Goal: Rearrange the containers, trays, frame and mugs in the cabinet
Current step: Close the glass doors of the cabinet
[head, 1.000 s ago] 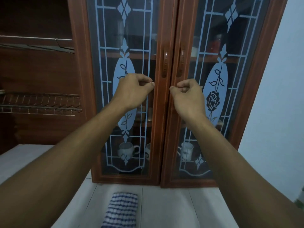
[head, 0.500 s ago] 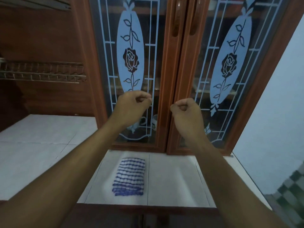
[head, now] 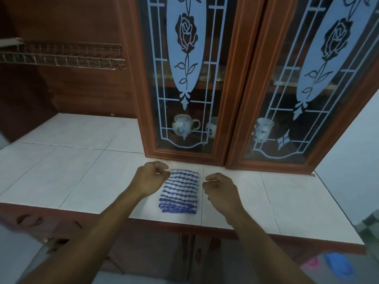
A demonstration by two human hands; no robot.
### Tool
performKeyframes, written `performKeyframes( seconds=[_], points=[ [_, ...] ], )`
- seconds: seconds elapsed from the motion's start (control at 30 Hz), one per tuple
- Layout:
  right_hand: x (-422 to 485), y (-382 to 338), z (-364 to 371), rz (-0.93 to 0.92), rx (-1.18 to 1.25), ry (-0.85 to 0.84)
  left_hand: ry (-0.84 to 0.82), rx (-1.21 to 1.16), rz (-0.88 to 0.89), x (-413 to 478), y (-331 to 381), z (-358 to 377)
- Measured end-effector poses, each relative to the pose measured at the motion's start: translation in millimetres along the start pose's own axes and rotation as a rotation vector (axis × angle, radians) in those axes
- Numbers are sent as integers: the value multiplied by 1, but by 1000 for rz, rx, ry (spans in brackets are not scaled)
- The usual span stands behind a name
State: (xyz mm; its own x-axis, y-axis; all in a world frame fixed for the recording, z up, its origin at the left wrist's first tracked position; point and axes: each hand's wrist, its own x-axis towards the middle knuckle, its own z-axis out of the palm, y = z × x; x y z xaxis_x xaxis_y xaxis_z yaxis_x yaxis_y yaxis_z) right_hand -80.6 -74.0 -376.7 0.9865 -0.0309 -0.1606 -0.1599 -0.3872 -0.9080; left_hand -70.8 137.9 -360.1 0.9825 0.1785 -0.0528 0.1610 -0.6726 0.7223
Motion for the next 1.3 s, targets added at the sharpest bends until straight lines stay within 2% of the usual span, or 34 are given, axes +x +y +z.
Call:
performKeyframes(
  seconds=[0.13,0.33,0.63,0.83,0.97,1.1,1.3],
  points=[
    [0,8,17,8,-111,-74,-47,34,-74,-1,-17,10],
    [3,8,35,32,-136,-164,-99,62,-100,1,-23,21],
    [12,5,50,102,-123,-156,-94,-17,-104,8,-25,32],
    [14,5,56,118,-29,-138,-99,-231,-108,6,-21,29],
    [10,-6,52,106,90,-134,-204,-571,-209,3,-17,21],
    [7,-15,47,143,191,-129,-344,-761,-257,1,-13,13],
    [2,-15,36,160,281,-145,-431,-784,-194,-10,-11,12]
  ],
)
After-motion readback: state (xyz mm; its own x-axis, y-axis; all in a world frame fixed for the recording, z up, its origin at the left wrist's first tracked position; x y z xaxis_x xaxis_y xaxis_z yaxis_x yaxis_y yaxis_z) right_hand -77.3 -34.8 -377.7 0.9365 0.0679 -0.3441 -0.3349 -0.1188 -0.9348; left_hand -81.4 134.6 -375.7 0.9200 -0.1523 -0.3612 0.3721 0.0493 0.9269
